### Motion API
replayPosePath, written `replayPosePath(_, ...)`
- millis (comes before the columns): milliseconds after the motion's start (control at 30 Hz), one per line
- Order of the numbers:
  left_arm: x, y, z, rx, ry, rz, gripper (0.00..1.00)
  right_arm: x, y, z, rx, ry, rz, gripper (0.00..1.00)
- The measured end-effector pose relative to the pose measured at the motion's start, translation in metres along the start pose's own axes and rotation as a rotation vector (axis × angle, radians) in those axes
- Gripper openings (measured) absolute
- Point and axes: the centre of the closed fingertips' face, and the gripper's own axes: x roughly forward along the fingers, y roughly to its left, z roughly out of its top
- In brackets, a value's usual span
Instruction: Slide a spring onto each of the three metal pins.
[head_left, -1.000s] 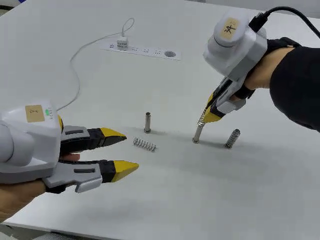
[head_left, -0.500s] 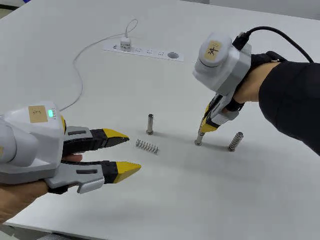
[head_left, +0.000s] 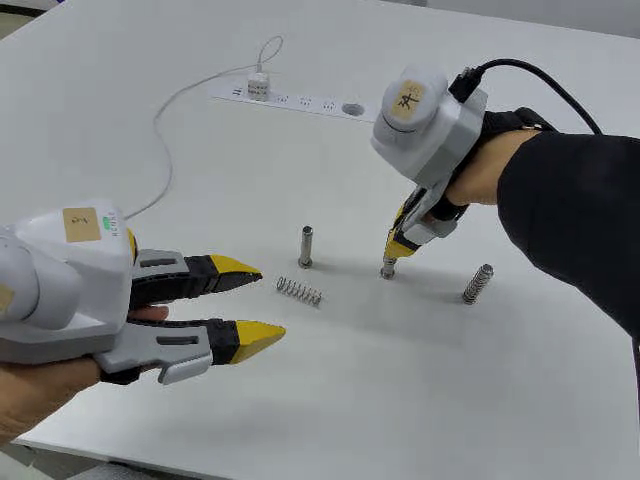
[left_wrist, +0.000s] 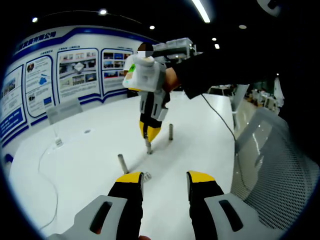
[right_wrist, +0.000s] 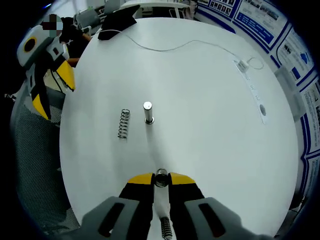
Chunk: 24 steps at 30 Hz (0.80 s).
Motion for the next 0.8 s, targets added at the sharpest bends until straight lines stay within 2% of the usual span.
replayPosePath(500,-0.001,0.002,0.000,-0.005,0.000,0.008,0.36,0.016,0.000,-0.008,0.022,0.015,0.009,0.12)
replayPosePath(800,-0.002,0.002,0.001,-0.004,0.002,0.009,0.36,0.014,-0.001,-0.009,0.023,0.002,0.005,0.15)
